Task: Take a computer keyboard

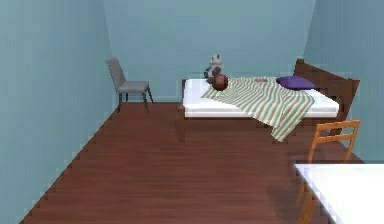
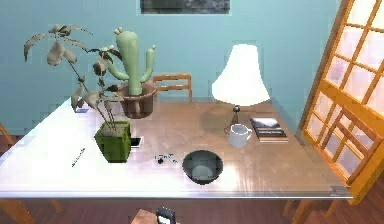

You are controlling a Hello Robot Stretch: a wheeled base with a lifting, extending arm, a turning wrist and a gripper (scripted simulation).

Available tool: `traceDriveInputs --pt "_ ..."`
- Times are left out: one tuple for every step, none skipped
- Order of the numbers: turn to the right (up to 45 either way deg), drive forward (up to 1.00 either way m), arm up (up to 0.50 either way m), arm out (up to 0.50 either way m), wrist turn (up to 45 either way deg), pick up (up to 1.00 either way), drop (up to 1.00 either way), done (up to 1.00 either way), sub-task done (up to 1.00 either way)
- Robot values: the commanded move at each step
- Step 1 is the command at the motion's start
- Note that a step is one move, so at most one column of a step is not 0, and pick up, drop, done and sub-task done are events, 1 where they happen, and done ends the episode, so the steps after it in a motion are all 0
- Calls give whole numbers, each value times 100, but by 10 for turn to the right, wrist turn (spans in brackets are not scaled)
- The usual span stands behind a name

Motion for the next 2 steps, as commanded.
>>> traceDriveInputs --pt "0 0 48 0 0 0 0 0 0" --pt "0 0 0 28 0 0 0 0 0"
